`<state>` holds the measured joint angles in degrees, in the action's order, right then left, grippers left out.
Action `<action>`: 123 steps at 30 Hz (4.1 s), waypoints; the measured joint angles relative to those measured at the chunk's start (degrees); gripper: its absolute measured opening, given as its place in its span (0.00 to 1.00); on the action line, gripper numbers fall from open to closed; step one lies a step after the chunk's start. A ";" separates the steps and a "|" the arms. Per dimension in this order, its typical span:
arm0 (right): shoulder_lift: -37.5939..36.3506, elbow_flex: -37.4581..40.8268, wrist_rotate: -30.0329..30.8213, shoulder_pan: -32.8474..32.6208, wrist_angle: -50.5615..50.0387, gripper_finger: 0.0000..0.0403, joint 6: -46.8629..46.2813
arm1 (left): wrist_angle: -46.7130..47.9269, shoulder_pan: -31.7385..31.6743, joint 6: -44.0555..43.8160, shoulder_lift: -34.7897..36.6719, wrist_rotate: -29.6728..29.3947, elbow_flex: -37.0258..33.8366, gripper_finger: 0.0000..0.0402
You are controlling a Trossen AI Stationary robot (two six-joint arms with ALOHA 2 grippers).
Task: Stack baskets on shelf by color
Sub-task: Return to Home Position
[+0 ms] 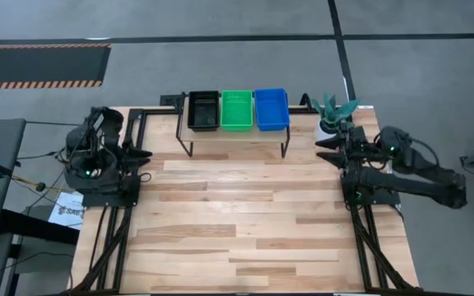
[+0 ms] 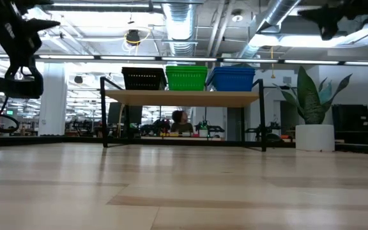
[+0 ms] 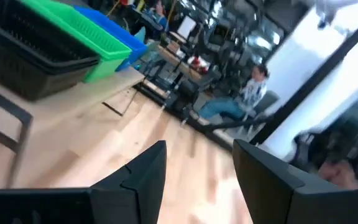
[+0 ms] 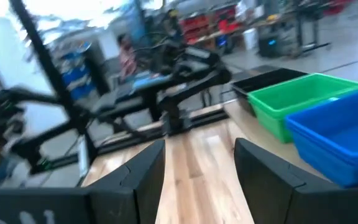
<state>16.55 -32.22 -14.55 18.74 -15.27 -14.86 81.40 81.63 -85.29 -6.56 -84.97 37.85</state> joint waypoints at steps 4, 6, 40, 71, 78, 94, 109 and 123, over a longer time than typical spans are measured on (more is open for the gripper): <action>-3.79 7.14 1.39 0.02 7.06 0.53 -2.09 | -16.61 -0.27 9.70 -0.54 1.66 -0.98 0.43; -4.84 10.31 0.38 -0.15 11.26 0.53 -3.24 | -31.17 -0.27 24.14 -1.51 6.19 -2.57 0.43; -5.33 30.79 10.47 -21.72 42.85 0.53 0.38 | -96.48 -15.72 92.41 6.36 77.10 -30.00 0.43; 5.42 31.82 25.14 -20.32 51.96 0.53 9.21 | -83.18 -52.62 82.17 6.35 84.29 -35.85 0.43; -6.76 28.49 21.87 -14.29 34.28 0.53 6.74 | -82.38 -62.81 80.71 6.35 98.06 -35.82 0.43; -14.57 31.78 22.41 -12.59 18.67 0.53 7.33 | -81.22 -81.79 82.85 6.20 110.14 -35.72 0.43; -15.45 31.86 22.45 -12.59 18.69 0.52 3.52 | -80.72 -84.05 79.32 6.20 101.05 -35.72 0.43; -15.45 31.90 22.41 -12.59 18.58 0.53 1.32 | -80.80 -82.25 71.62 6.18 74.64 -36.04 0.43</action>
<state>1.10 -0.32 7.86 6.15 3.31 -13.53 0.60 -0.62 -13.67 -0.38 -10.33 1.80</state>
